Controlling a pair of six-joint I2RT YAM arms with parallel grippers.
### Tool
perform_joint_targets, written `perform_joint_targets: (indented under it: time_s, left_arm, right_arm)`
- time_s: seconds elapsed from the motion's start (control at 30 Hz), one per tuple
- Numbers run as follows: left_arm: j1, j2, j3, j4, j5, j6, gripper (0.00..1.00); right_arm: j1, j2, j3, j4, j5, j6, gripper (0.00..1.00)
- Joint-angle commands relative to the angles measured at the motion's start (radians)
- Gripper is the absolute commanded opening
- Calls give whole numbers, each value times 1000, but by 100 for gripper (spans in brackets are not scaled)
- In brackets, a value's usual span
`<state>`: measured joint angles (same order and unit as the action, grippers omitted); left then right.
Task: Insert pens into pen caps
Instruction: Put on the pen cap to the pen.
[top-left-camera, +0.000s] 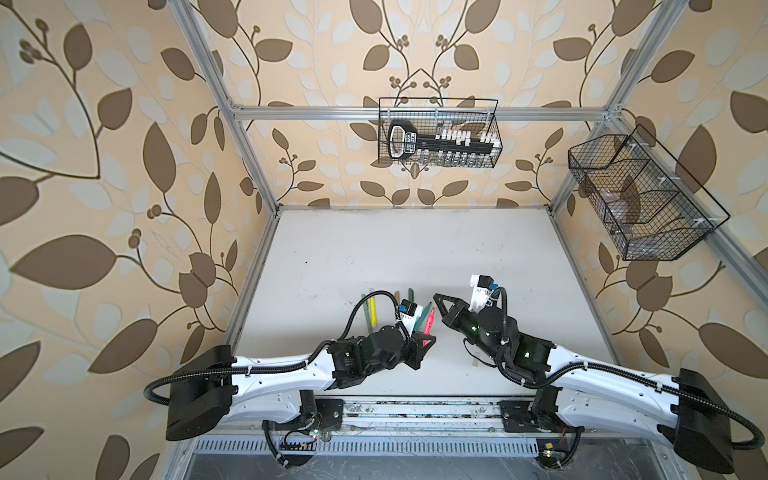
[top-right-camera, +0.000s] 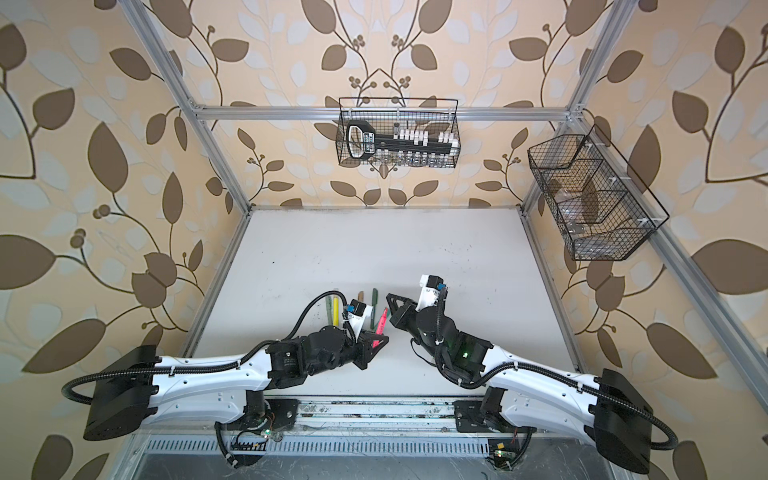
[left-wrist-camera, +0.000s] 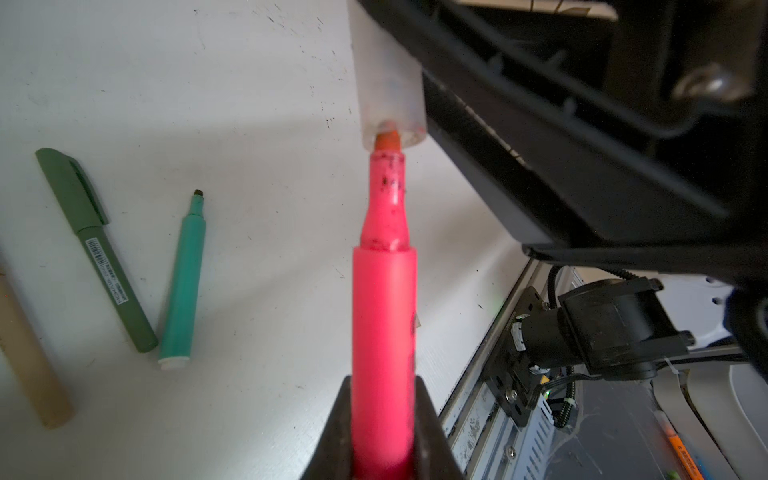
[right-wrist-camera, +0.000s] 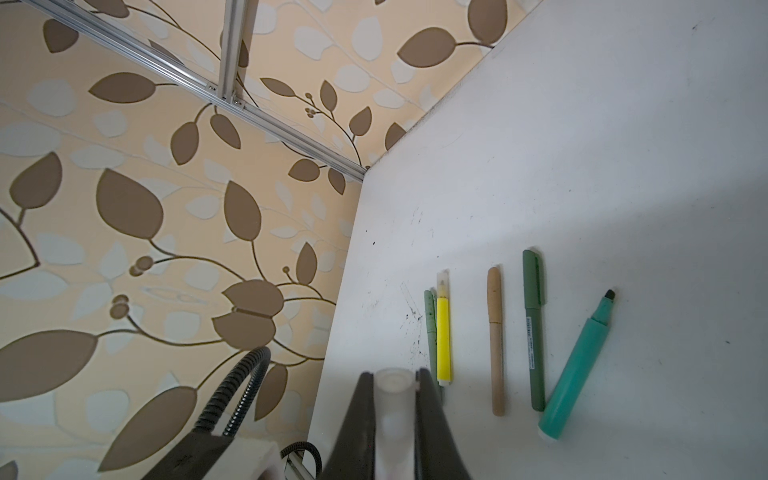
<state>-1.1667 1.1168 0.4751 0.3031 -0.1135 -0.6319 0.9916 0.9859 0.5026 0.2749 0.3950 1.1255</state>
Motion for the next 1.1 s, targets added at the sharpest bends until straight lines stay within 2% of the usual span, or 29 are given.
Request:
perform_joint_targets:
  time_s: [0.0, 0.4, 0.6, 0.73, 0.9, 1.07]
  left_arm:
    - [-12, -9, 0, 40, -32, 5, 0]
    - [-5, -53, 42, 42, -51, -12, 0]
    - [27, -60, 72, 47, -1, -20, 0]
    - [83, -61, 64, 99, 96, -59, 0]
    - [116, -63, 69, 113, 141, -57, 0]
    - [116, -52, 69, 128, 204, -8, 0]
  right_arm:
    - [21, 1, -1, 29, 13, 2, 0]
    - [67, -1, -78, 123, 20, 25, 2]
    - [89, -17, -118, 193, 14, 13, 1]
    - [106, -46, -159, 243, 12, 1, 2]
    - [114, -101, -212, 275, 23, -17, 27]
    - [113, -193, -195, 187, 40, -70, 52]
